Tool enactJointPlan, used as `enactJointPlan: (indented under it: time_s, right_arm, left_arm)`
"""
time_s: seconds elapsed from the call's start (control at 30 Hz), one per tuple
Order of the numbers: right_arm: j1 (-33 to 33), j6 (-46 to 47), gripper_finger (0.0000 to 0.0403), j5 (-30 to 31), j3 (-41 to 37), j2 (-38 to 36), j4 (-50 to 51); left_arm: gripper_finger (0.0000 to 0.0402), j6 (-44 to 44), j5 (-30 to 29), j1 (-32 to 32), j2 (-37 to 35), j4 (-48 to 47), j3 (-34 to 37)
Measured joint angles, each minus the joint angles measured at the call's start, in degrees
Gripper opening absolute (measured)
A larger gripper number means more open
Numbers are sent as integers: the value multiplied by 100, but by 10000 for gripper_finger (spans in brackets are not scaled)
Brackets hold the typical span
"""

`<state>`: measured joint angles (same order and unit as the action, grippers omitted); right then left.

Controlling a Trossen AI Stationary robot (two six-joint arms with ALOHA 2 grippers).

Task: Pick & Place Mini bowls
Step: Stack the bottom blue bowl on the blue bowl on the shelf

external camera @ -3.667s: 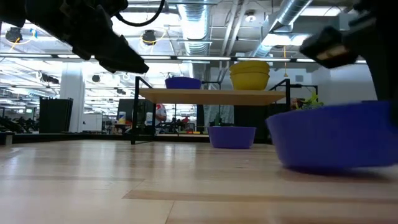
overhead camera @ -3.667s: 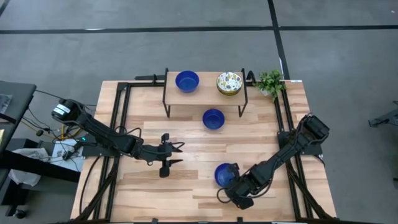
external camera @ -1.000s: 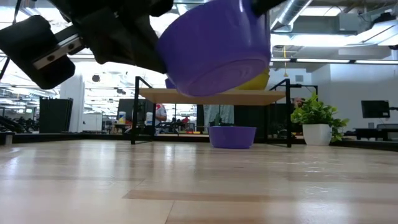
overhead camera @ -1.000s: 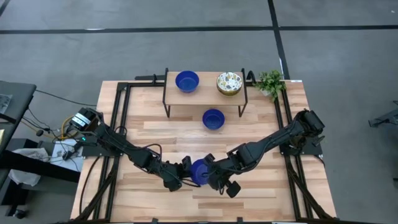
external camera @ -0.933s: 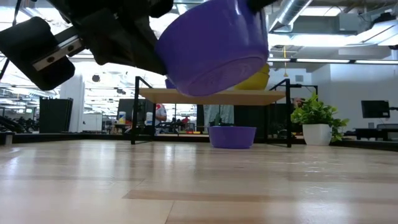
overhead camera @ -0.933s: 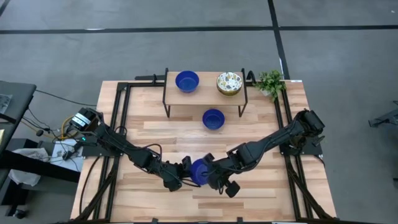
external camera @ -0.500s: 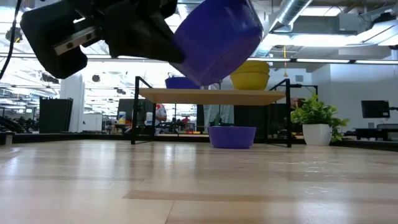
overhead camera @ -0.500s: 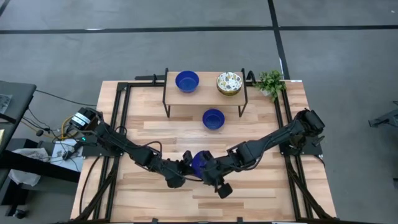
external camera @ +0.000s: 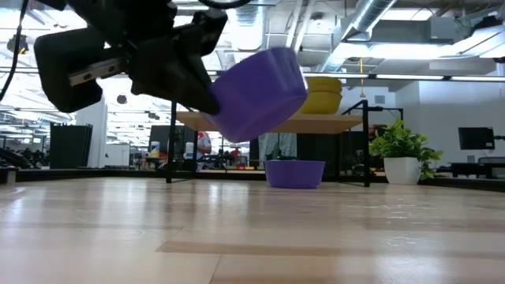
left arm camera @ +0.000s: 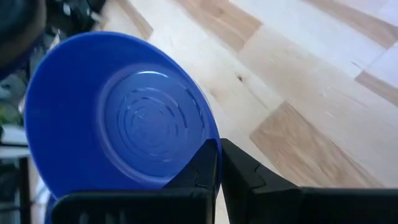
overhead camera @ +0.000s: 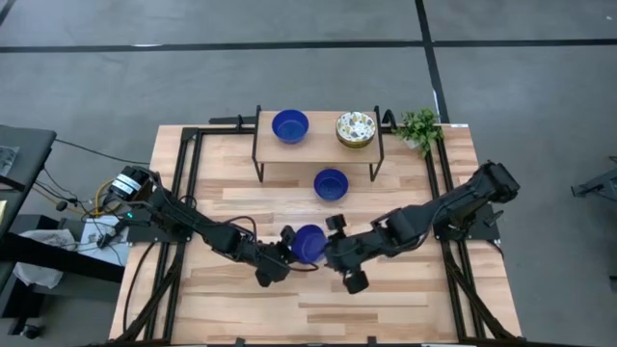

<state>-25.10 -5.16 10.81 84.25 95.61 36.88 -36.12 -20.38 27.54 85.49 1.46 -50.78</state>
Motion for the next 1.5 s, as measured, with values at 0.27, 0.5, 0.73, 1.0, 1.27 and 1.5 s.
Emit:
enactJointPlan:
  time_s: [0.27,0.5,0.73,1.0,1.27,1.5]
  right_arm:
    - [104,816,108,75,-61,-706,553]
    - [37,1347,102,1295,-937,-1505,314]
    - [-198,1871,102,2115,-2358,-2301,-920]
    - [-610,1877,102,2589,-3592,-2634,-2677]
    - [-893,1873,102,2821,-3991,-2495,-3511]
    - [-1118,1878,102,2826,-4052,-2505,-3706]
  left_arm:
    - [9,632,-532,-8,-2,-146,4]
    - [10,923,-531,-6,-2,-159,4]
    - [10,946,-531,-1,-2,-166,4]
    - [10,1104,-531,-1,-2,-41,6]
    - [10,1115,-541,21,-2,145,6]
    - [10,1151,-1004,-108,-351,47,13]
